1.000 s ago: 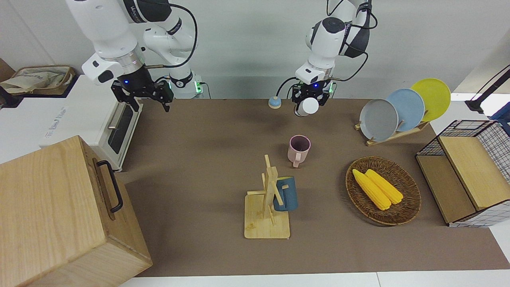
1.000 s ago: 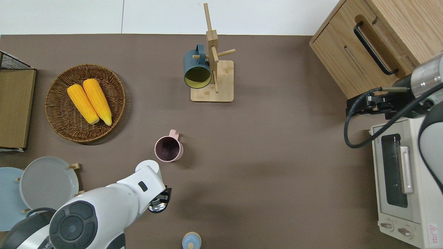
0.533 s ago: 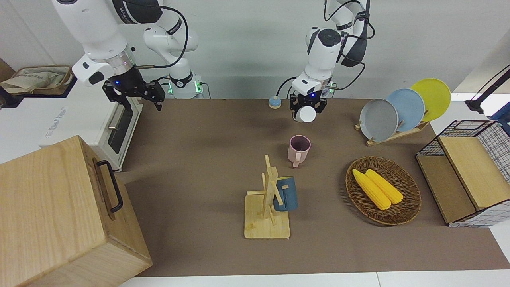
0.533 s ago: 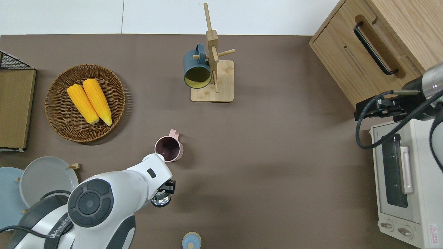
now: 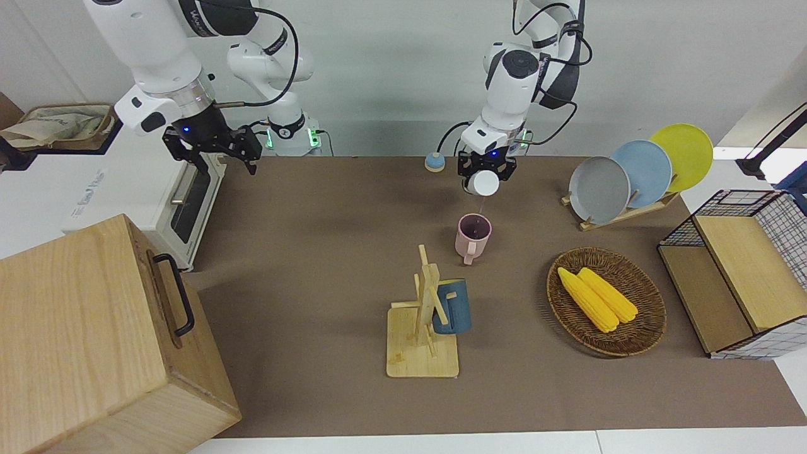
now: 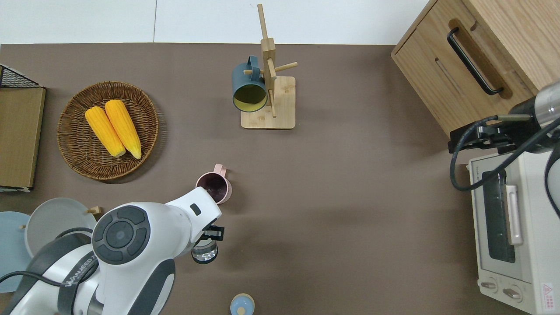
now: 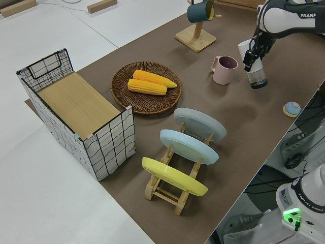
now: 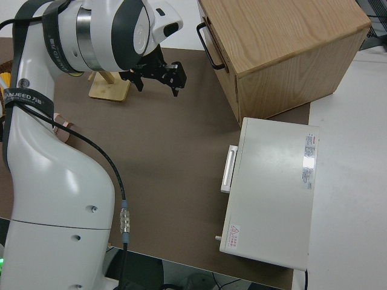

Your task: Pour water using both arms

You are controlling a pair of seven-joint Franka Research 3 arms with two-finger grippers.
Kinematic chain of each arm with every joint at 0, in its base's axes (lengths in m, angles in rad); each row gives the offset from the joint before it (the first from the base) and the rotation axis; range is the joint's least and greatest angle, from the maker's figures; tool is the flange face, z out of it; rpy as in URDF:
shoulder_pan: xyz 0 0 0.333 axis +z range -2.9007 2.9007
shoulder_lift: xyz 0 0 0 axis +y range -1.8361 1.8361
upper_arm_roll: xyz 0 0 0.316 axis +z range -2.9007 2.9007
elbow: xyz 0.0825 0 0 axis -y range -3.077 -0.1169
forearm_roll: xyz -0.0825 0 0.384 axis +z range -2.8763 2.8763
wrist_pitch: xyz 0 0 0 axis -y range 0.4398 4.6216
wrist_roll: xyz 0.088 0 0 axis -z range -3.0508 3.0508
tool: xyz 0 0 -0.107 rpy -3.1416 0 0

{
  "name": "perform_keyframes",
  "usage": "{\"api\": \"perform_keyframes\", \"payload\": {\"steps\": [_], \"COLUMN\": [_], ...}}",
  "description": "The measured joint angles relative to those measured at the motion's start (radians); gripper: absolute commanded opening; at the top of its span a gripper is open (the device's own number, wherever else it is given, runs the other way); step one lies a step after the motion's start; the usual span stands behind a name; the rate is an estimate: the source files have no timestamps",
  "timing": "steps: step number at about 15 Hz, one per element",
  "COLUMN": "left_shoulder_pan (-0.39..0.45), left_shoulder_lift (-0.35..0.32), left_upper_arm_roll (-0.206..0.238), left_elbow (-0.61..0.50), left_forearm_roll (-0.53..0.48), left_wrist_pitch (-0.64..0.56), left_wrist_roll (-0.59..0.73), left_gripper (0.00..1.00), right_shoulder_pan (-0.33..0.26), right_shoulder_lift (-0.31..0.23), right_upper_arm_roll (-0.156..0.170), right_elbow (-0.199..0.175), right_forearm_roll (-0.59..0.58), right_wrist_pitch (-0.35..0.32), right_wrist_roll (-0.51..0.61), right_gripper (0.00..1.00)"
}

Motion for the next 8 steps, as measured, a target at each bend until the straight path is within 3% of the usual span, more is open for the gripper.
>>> {"api": "perform_keyframes", "payload": {"steps": [8], "left_shoulder_pan": [0.0], "left_shoulder_lift": [0.018], "left_upper_arm_roll": [0.0], "left_elbow": [0.011], "left_forearm_roll": [-0.015], "left_wrist_pitch": [-0.028], "left_wrist_roll": [0.0], "left_gripper": [0.0], "right_shoulder_pan": [0.0], "right_shoulder_lift": [0.0], "right_upper_arm_roll": [0.013], "right_elbow": [0.0], "right_forearm_roll": [0.001], "right_wrist_pitch": [0.0], "right_wrist_roll": [0.0], "right_gripper": [0.985]}}
